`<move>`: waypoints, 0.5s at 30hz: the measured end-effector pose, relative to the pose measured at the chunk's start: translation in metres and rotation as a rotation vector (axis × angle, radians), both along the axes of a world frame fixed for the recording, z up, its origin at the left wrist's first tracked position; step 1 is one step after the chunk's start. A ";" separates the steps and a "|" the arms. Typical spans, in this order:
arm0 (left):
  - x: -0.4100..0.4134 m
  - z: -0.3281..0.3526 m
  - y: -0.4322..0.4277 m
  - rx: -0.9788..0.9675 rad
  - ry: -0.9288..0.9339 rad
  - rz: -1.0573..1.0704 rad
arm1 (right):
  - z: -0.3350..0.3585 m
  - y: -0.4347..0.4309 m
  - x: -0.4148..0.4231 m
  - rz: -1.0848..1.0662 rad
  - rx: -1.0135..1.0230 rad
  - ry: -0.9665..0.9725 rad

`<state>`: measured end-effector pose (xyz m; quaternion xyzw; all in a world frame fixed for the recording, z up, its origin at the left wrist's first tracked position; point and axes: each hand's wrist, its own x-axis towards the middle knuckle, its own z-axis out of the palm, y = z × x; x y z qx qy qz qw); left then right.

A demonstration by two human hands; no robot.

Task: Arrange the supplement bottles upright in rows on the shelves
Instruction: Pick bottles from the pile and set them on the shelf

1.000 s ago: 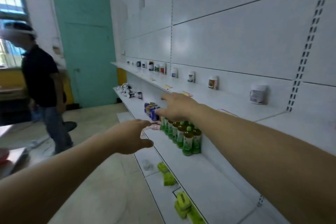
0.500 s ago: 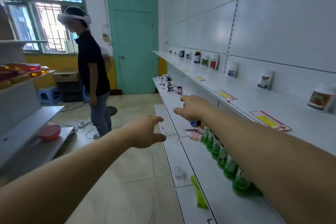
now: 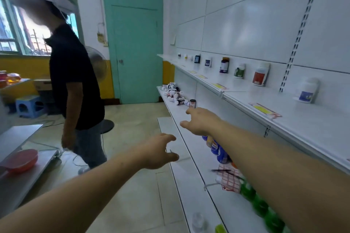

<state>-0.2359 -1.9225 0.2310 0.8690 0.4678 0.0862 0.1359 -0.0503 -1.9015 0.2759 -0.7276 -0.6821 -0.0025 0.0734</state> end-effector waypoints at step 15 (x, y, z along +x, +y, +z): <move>0.068 -0.052 0.350 -0.147 -0.012 -0.083 | -0.069 0.342 0.077 -0.154 -0.110 0.104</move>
